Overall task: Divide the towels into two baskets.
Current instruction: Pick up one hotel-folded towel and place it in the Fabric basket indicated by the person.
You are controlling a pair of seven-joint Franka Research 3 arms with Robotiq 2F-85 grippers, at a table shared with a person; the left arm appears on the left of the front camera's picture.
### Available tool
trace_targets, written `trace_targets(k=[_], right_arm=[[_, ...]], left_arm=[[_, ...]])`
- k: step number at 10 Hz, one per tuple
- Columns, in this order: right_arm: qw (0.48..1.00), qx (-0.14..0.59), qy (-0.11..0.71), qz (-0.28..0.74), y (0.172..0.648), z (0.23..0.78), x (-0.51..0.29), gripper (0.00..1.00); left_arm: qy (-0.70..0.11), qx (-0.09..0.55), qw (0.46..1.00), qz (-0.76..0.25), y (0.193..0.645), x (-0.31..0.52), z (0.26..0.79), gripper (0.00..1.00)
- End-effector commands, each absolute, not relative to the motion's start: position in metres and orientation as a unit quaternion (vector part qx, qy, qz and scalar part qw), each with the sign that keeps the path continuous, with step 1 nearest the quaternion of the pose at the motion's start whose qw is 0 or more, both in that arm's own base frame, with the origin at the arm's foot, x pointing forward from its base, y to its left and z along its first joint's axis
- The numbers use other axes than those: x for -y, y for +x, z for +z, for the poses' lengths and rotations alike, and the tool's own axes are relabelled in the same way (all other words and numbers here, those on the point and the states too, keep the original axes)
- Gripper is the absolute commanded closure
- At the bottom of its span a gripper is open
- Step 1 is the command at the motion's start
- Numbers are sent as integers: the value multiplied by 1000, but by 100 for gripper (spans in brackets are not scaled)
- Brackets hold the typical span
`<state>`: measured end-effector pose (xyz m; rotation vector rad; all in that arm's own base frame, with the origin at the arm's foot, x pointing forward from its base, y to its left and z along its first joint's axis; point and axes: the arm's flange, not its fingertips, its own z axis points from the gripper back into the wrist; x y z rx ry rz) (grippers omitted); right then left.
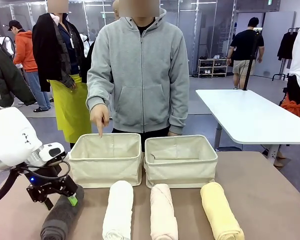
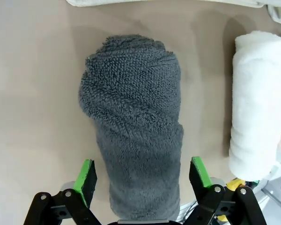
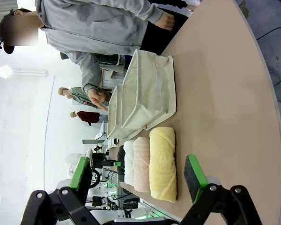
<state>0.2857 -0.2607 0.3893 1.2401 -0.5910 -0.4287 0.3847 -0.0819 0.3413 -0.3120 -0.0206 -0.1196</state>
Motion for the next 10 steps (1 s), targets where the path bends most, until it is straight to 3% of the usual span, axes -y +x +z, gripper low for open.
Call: trace_targets(k=[1,3,8,9,10], right_arm=[[749,275,570,-195,285,392,260,0],[749,275,570,-195,285,392,260,0],[749,275,570,-195,285,392,260,0],[749,275,570,-195,285,392,260,0],[749,275,570,-195,285,392,260,0]], left_arm=[[-145,7,989,-42,342,82,311,0],[-145,6,988,-43,340,86,305,9],[-123,9,991,-42,338,87,303,61],[-125,13,991,-46,337,87,309,68],[-121,28,991,-55,336,86,331,68]])
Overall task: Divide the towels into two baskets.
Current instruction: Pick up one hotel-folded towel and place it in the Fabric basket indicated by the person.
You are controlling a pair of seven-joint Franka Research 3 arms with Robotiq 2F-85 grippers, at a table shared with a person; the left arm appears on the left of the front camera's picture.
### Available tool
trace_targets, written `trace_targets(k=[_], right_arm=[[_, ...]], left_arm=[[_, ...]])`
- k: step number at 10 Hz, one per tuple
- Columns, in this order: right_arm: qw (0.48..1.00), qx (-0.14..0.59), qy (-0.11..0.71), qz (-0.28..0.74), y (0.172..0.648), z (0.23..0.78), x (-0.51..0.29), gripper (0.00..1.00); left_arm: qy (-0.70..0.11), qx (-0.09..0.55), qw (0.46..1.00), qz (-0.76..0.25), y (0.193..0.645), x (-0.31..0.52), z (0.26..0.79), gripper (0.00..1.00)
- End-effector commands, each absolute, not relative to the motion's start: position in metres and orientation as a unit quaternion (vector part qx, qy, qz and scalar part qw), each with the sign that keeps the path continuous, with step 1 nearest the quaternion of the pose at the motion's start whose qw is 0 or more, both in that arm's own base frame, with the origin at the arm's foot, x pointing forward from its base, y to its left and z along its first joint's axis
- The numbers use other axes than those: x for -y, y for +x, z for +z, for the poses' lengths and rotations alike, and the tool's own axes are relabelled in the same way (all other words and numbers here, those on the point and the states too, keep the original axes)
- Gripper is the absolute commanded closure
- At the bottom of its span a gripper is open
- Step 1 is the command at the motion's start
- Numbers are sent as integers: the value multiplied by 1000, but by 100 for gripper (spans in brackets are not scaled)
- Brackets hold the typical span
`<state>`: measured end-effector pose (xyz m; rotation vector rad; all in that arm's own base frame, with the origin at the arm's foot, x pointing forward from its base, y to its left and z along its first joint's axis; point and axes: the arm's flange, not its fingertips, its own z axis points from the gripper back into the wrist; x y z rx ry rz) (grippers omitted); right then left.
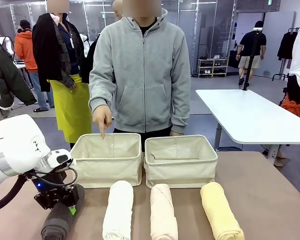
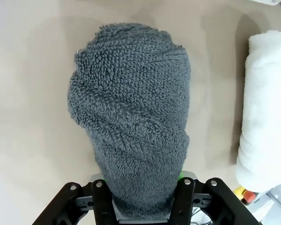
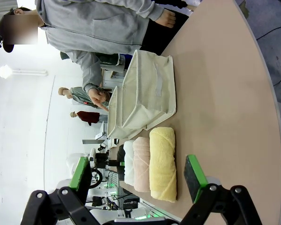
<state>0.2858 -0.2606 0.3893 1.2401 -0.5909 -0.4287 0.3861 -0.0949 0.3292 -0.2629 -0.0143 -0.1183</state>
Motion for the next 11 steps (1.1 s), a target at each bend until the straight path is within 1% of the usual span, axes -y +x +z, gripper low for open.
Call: trace_targets(k=[1,2,3,4,5,6,7,8,9,10,11], right_arm=[[749,275,570,-195,285,392,260,0],[749,275,570,-195,285,392,260,0],[749,275,570,-195,285,392,260,0],[749,275,570,-195,285,392,260,0],[749,275,570,-195,285,392,260,0],[749,275,570,-195,285,392,260,0],[749,275,570,-195,285,392,260,0],[749,275,570,-195,285,392,260,0],[749,275,570,-195,285,392,260,0],[749,275,570,-195,285,392,260,0],[749,275,570,-195,285,392,260,0]], left_arm=[[-120,52,989,-72,332,85,361,68],[-117,64,987,-92,328,85,391,68],[-101,75,983,-132,326,86,417,68],[-95,77,965,-232,327,87,437,68],[-118,85,936,-321,328,87,451,68],[-122,83,899,-411,324,90,463,68],[-124,62,857,-496,320,91,471,68],[-128,40,803,-581,315,90,475,68],[-119,58,774,-620,312,92,478,68],[-114,72,770,-623,309,93,479,68],[-132,138,812,-551,307,95,483,68]])
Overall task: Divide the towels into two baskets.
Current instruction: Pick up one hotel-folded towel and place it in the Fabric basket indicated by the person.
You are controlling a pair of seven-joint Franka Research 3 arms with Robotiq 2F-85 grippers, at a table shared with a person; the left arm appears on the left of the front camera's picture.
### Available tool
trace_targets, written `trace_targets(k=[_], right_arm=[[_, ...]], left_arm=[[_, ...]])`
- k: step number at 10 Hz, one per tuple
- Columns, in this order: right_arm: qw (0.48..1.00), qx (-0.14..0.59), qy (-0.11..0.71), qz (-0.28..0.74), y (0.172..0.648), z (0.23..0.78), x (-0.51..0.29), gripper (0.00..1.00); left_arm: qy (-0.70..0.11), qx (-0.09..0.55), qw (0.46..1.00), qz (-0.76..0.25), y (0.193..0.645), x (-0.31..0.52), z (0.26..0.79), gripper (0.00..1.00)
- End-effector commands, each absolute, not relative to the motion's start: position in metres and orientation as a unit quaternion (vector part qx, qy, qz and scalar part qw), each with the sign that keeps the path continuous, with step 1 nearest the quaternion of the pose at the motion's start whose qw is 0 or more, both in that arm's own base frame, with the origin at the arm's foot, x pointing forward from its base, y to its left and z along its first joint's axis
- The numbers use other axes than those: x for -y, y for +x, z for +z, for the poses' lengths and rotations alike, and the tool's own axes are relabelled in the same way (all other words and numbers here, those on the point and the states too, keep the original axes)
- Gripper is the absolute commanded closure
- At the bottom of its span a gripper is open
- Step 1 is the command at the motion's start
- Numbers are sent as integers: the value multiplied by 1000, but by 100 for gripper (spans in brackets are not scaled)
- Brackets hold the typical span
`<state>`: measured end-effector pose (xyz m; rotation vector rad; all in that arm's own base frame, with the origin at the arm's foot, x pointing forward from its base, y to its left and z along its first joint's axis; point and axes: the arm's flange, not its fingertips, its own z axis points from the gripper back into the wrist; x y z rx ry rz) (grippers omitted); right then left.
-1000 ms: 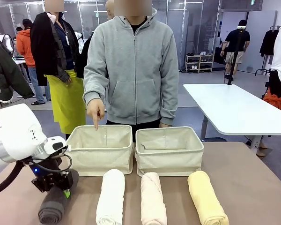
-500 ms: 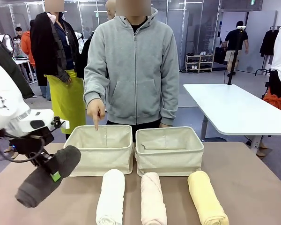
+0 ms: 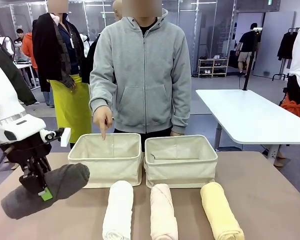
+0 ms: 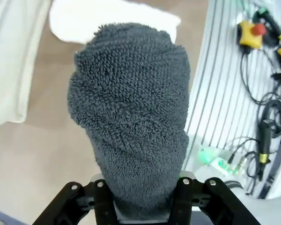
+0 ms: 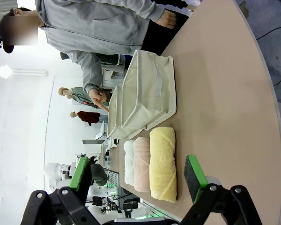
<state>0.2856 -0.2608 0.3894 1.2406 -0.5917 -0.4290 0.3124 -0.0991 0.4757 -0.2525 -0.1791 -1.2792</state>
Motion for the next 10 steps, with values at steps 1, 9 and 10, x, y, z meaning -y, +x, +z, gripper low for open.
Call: trace_targets(k=[1,9,10], right_arm=[[749,275,570,-195,285,392,260,0],[749,275,570,-195,285,392,260,0],[749,275,570,-195,285,392,260,0]], left_arm=[[-114,62,798,-588,313,99,467,68],[-43,73,711,-698,449,174,509,58],[-16,72,693,-717,479,187,515,58]])
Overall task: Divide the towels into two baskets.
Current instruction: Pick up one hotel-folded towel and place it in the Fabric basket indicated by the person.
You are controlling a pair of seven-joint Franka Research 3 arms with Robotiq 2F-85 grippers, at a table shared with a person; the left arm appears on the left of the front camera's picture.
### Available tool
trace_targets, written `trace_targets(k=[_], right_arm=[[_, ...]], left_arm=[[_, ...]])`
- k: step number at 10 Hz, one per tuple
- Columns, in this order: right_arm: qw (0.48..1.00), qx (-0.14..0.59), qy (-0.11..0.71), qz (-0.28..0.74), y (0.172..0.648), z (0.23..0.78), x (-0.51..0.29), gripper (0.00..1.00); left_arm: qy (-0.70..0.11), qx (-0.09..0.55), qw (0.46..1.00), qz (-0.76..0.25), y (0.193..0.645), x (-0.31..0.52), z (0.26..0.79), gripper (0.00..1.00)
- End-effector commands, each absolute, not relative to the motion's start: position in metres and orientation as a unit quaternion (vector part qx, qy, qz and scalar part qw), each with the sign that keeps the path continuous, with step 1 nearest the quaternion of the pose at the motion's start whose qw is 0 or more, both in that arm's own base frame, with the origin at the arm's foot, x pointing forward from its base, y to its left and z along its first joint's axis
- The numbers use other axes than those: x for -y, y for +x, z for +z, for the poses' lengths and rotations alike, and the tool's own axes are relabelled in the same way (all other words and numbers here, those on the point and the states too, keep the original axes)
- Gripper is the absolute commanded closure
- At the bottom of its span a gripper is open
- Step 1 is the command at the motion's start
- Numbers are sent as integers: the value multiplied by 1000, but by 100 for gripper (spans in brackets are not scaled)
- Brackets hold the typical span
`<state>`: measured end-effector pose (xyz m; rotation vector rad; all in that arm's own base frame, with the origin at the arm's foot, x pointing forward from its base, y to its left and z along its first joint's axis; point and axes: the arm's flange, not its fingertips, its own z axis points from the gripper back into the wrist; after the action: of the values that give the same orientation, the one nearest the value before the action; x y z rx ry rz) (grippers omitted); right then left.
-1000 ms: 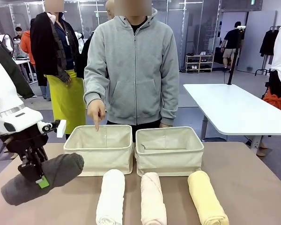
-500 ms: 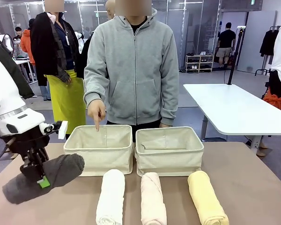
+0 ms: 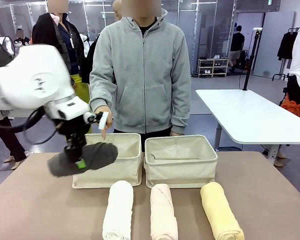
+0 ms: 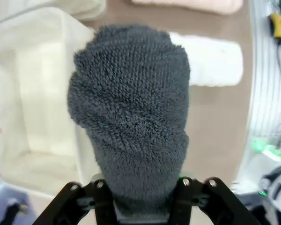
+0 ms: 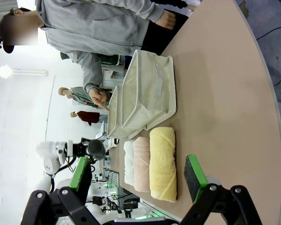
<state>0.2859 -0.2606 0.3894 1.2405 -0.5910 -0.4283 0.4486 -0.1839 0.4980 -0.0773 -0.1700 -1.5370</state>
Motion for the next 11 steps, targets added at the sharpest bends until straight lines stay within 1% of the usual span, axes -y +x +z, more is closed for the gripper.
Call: trace_targets(k=[1,2,3,4,5,6,8,9,11], right_arm=[[749,275,570,-195,285,392,260,0],[749,275,570,-195,285,392,260,0],[749,275,570,-195,285,392,260,0],[749,275,570,-195,285,392,260,0],[749,275,570,-195,285,392,260,0],[749,275,570,-195,285,392,260,0],[749,275,570,-195,285,392,260,0],[749,275,570,-195,285,392,260,0],[749,275,570,-195,285,392,260,0]], left_arm=[[12,66,696,-715,510,198,522,58],[13,60,680,-730,537,205,523,58],[36,52,660,-749,558,209,521,58],[39,40,627,-777,579,215,513,58],[29,36,620,-784,596,218,503,58],[38,41,630,-775,611,218,491,58],[37,85,655,-750,634,216,462,58],[52,88,668,-737,642,216,449,58],[52,65,668,-740,656,217,426,58]])
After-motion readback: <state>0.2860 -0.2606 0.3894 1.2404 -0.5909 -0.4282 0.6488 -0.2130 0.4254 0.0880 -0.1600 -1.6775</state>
